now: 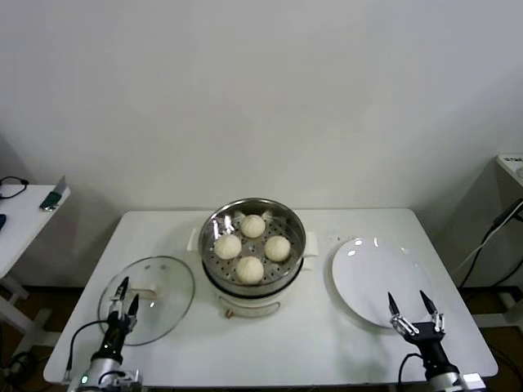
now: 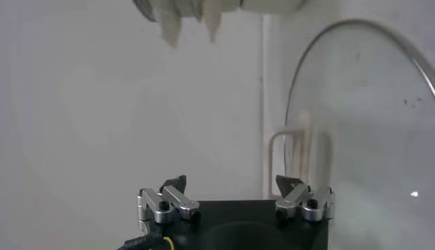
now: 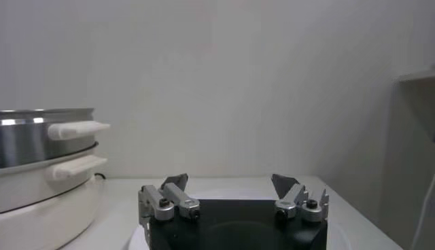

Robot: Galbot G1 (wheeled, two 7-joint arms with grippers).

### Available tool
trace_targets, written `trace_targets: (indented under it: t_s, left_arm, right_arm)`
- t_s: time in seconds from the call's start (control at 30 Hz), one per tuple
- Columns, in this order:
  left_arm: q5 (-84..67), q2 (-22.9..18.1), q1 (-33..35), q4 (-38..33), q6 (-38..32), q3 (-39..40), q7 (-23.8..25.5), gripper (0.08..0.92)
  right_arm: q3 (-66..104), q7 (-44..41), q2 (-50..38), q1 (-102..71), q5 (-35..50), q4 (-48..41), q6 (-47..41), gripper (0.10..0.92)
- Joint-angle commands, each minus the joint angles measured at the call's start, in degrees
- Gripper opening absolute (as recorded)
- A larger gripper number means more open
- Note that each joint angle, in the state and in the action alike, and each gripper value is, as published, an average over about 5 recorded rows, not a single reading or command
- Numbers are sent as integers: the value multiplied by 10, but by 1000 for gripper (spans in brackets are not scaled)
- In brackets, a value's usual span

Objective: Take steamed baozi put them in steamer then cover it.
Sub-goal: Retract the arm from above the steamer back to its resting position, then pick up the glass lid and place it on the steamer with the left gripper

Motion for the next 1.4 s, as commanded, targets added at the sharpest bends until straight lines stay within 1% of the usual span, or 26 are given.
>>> trace_targets:
  t_s: [0.03,0.17,0.27,0.63,0.8,0.93,1.03,1.2,1.27,1.4]
  left_arm:
    - [44,5,-86,100,8,7,-5,823]
    - [30,3,-89,95,8,11,-4,822]
    - [27,0,-89,94,6,13,1,784]
    - [24,-9,-85,91,4,14,12,472]
    - [9,-6,-76,72,6,13,20,325]
    - [-27,4,-56,20,15,14,37,212]
    - [-67,15,-38,-31,27,13,54,151]
    - [-120,41,-17,-117,62,2,87,140]
    - [-139,55,-9,-156,88,-3,109,140]
    - [-166,92,-4,-236,168,-13,174,140]
  right_arm:
    - [10,2,14,-9,-3,8,6,823]
    - [12,3,17,-11,-1,6,7,823]
    - [10,4,19,-11,1,7,5,823]
    - [8,9,23,0,-3,9,-4,823]
    - [8,12,23,3,-4,10,-8,823]
    - [9,12,20,4,-6,11,-11,823]
    - [10,12,19,5,-8,10,-11,823]
    - [11,13,18,6,-10,9,-11,823]
    - [11,16,19,6,-15,8,-11,823]
    - [15,34,23,10,-48,2,-19,823]
